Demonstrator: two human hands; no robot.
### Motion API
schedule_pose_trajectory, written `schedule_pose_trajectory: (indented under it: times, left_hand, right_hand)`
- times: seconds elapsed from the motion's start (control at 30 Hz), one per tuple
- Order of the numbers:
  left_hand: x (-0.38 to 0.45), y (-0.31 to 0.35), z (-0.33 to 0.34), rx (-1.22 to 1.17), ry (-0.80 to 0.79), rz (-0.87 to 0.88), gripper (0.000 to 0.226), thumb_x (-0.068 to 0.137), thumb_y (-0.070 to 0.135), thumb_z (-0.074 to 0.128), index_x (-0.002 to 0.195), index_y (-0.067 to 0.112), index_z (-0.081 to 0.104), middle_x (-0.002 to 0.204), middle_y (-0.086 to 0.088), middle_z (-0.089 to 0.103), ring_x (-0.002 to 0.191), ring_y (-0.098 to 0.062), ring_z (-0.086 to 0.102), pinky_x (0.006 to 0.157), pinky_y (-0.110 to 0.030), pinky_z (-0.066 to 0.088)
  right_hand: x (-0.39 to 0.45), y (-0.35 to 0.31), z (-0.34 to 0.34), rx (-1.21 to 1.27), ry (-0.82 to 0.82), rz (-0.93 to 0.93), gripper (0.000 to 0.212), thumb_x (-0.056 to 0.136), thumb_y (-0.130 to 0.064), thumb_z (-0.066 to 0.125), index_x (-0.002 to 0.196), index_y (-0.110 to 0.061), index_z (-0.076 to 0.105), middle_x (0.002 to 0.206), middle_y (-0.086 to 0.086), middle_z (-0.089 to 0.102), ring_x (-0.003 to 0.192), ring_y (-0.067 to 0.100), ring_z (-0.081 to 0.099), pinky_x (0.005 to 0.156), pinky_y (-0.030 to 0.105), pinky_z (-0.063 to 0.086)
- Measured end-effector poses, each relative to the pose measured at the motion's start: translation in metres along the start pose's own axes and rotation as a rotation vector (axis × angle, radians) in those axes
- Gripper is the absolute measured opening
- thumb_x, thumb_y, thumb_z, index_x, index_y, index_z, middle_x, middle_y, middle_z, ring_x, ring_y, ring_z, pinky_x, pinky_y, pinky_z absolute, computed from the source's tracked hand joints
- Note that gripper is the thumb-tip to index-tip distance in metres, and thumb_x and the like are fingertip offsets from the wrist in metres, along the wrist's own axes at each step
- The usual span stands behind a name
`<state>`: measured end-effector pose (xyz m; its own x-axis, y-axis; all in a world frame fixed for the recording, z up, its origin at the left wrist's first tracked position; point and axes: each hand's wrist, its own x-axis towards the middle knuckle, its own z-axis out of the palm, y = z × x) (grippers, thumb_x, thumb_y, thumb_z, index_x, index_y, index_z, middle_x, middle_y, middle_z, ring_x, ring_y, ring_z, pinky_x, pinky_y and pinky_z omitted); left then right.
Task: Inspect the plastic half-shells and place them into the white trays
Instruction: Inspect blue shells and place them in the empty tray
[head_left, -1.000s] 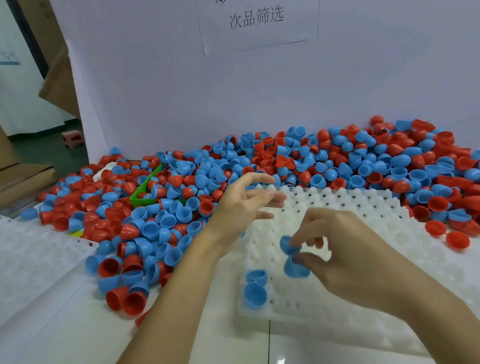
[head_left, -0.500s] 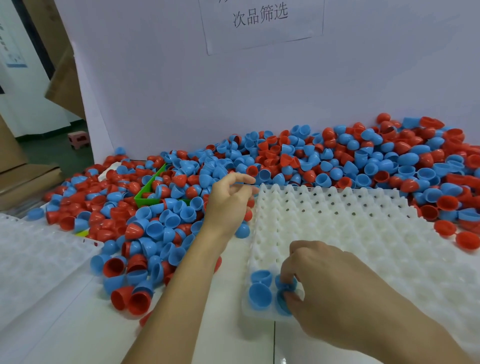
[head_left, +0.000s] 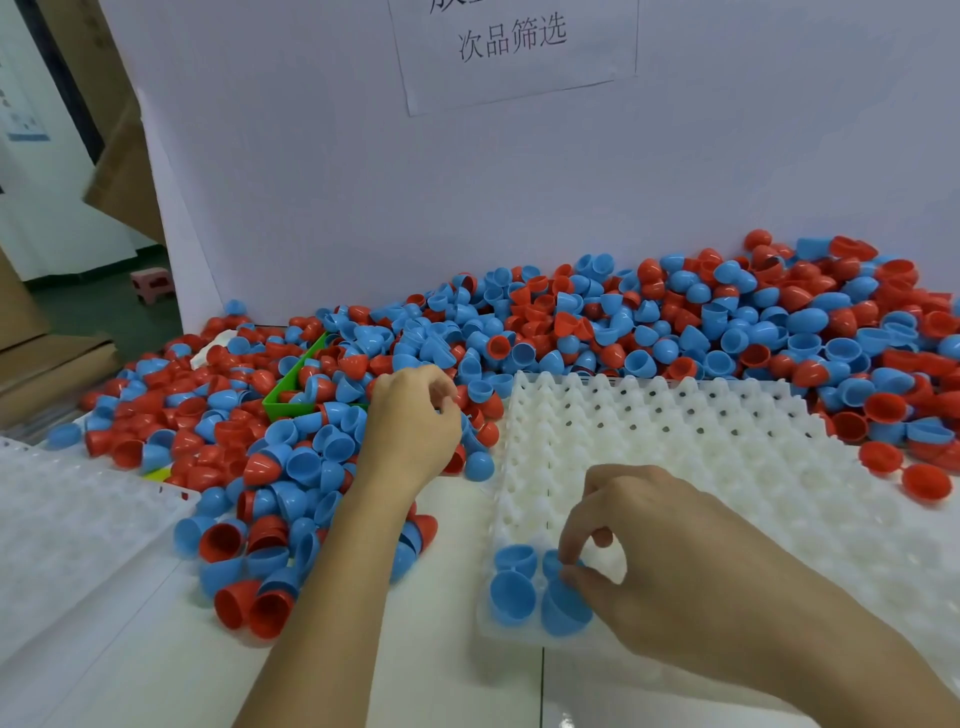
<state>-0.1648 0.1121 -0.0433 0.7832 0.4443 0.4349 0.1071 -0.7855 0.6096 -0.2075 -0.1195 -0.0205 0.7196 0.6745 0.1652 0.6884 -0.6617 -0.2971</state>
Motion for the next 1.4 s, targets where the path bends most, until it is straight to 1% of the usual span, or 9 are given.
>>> schedule_pose_trajectory:
  times: [0.2,0.4,0.6,0.77,0.87,1.03,1.13,1.23,1.4]
  left_hand:
    - [-0.008,-0.003,0.012,0.41,-0.274,0.025,0.026,0.093,0.013,0.063,0.113,0.026,0.074,0.116,0.0,0.061,0.118,-0.024,0.042,0.095,-0.038,0.042]
    - [-0.011,-0.005,0.013,0.398,-0.287,0.058,0.033,0.093,0.009,0.066,0.123,0.023,0.07,0.124,0.0,0.062,0.114,-0.02,0.053,0.094,-0.034,0.05]
    - [0.001,0.011,-0.01,-0.415,-0.275,-0.228,0.019,0.101,0.022,0.054,0.098,0.028,0.072,0.099,0.009,0.07,0.087,-0.005,0.06,0.069,-0.021,0.045]
    - [-0.001,0.021,-0.02,-1.045,-0.356,-0.391,0.027,0.101,0.017,0.051,0.111,0.005,0.072,0.074,-0.002,0.068,0.065,-0.013,0.058,0.057,-0.024,0.049]
    - [0.001,0.022,-0.016,-0.944,-0.37,-0.405,0.02,0.099,0.011,0.054,0.109,0.001,0.068,0.074,-0.007,0.059,0.059,-0.013,0.052,0.053,-0.025,0.047]
    - [-0.008,0.018,-0.019,-0.407,-0.76,-0.293,0.015,0.097,0.013,0.059,0.096,0.008,0.073,0.061,0.0,0.061,0.045,-0.009,0.047,0.042,-0.019,0.038]
    - [0.006,0.024,-0.022,-0.643,-0.36,-0.351,0.019,0.099,0.018,0.061,0.112,0.006,0.068,0.073,-0.001,0.07,0.052,-0.009,0.06,0.046,-0.019,0.047]
    - [0.024,0.018,-0.03,-1.174,0.113,-0.546,0.045,0.107,0.03,0.042,0.149,0.013,0.038,0.132,-0.015,0.061,0.103,-0.026,0.07,0.079,-0.032,0.059]
    - [0.004,0.018,-0.006,-0.654,-0.065,-0.47,0.027,0.103,0.015,0.046,0.123,0.008,0.063,0.113,-0.012,0.068,0.094,-0.023,0.067,0.079,-0.034,0.058]
  right_hand:
    - [0.004,0.006,0.0,0.044,0.142,-0.018,0.019,0.091,-0.048,0.056,0.105,-0.041,0.066,0.085,-0.025,0.047,0.085,-0.008,0.048,0.068,0.018,0.044]
    - [0.006,0.011,0.003,0.072,0.179,-0.01,0.02,0.092,-0.044,0.057,0.11,-0.042,0.065,0.087,-0.025,0.047,0.09,-0.009,0.047,0.07,0.019,0.043]
    - [0.009,0.02,0.001,0.095,0.255,0.015,0.018,0.091,-0.041,0.058,0.107,-0.042,0.067,0.083,-0.022,0.049,0.085,-0.005,0.049,0.073,0.022,0.046]
    - [0.011,0.025,0.003,0.121,0.291,0.029,0.018,0.09,-0.042,0.058,0.106,-0.044,0.066,0.082,-0.023,0.049,0.084,-0.003,0.05,0.072,0.023,0.047]
    - [0.012,0.027,0.005,0.129,0.291,0.035,0.019,0.09,-0.043,0.056,0.107,-0.045,0.065,0.082,-0.023,0.05,0.085,-0.004,0.051,0.072,0.023,0.047]
    - [0.015,0.031,0.006,0.134,0.289,0.05,0.018,0.092,-0.04,0.057,0.107,-0.044,0.065,0.083,-0.021,0.051,0.083,-0.002,0.052,0.073,0.023,0.047]
    - [0.015,0.034,0.007,0.134,0.282,0.075,0.019,0.093,-0.039,0.056,0.11,-0.044,0.063,0.085,-0.021,0.051,0.083,-0.003,0.052,0.074,0.022,0.047]
    - [0.016,0.036,0.009,0.148,0.278,0.086,0.02,0.094,-0.035,0.056,0.111,-0.042,0.064,0.084,-0.02,0.051,0.084,-0.002,0.052,0.074,0.022,0.047]
    - [0.017,0.036,0.009,0.142,0.266,0.088,0.018,0.095,-0.033,0.056,0.107,-0.041,0.066,0.081,-0.019,0.05,0.083,-0.002,0.049,0.075,0.023,0.046]
